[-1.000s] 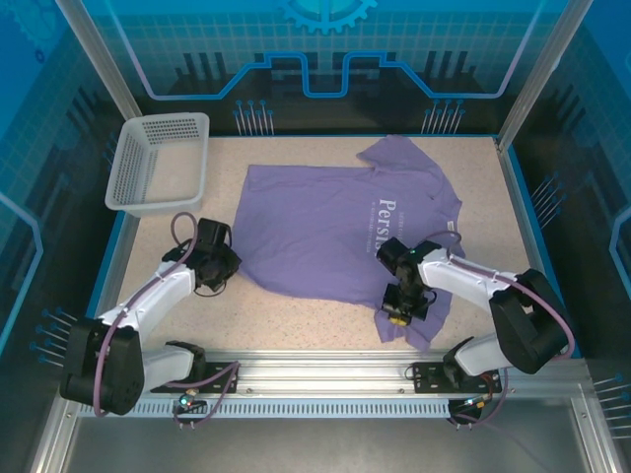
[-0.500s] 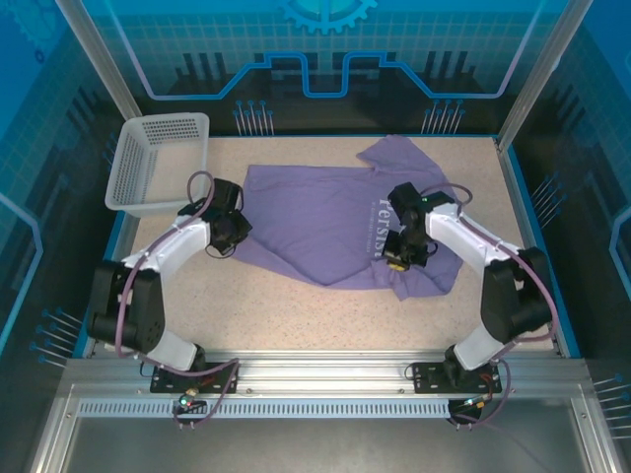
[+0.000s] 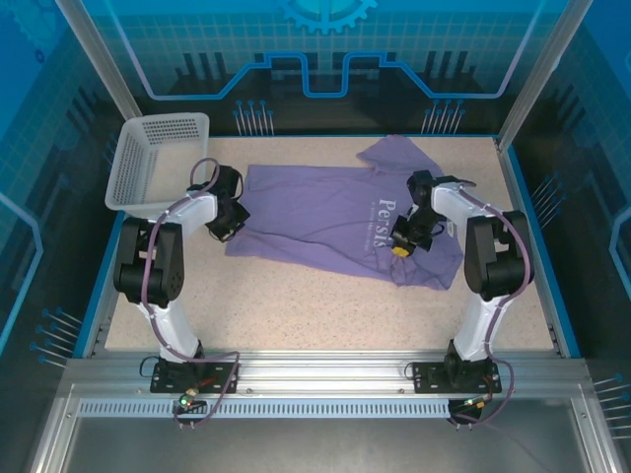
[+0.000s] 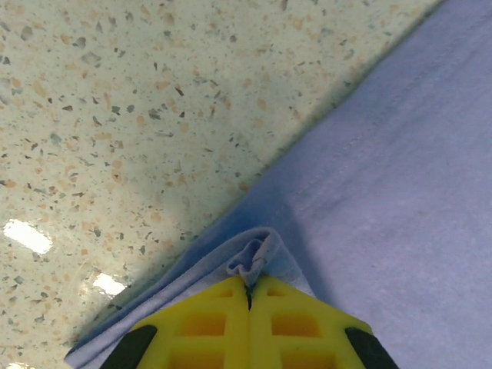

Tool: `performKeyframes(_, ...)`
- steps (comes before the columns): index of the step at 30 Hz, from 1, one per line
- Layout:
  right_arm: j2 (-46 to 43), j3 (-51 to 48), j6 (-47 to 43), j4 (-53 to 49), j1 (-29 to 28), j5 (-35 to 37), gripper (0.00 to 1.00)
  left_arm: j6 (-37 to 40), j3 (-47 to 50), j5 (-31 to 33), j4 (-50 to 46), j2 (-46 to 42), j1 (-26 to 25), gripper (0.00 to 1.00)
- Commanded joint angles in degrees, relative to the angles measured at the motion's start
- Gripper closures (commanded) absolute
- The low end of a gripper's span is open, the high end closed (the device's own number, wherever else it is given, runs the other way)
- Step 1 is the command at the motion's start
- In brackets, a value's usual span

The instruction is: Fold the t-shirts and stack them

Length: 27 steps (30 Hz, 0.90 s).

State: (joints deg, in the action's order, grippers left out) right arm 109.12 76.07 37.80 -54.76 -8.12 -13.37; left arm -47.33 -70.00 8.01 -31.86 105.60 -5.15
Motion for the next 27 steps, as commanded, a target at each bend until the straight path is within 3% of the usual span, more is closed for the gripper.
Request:
performKeyframes(1,1.7,1.5,-0.8,0.4,1.3,-4.6,1.0,1.6,-1.5,2.4,-3.1,0.7,0.7,1.0)
performKeyframes(10,-4.5,-2.4,-1.2,2.5,1.8,-10.6,1.0,1.6,3.0,-3.0,-1.6,-8.2,0.9,1.0)
performKeyframes(27,-35.0,-29.2,-11.0,-4.9,-0.7,-15.7,1.0,-2.5,37.2,-7.9,-7.9,-47.1,-3.6,1.0)
